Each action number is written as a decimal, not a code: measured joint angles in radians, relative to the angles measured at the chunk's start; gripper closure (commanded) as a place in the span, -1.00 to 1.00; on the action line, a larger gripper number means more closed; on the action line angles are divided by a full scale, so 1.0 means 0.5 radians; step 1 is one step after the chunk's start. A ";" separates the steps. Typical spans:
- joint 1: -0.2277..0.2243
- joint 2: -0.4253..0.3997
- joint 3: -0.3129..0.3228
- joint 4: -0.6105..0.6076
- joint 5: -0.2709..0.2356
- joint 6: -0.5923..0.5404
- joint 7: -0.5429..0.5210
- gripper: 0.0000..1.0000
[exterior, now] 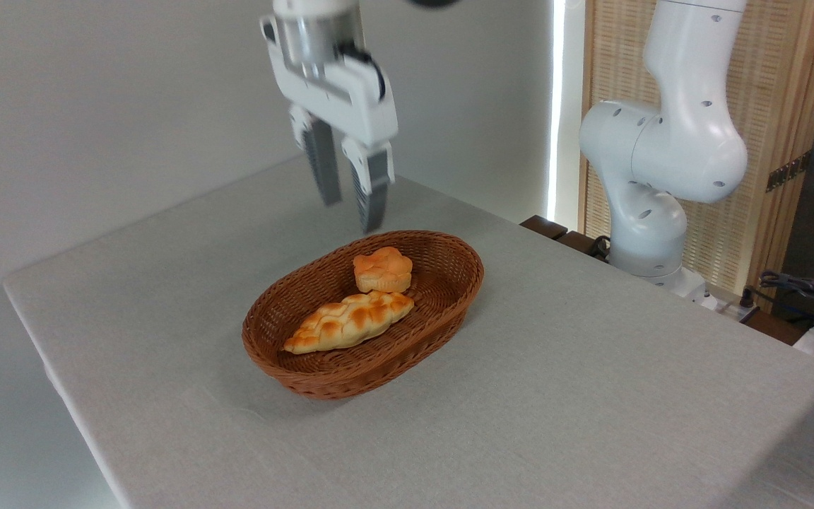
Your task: Put bread into the basket
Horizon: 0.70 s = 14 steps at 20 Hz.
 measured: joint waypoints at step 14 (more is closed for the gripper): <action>0.212 0.530 0.018 0.841 0.000 -0.281 0.005 -1.00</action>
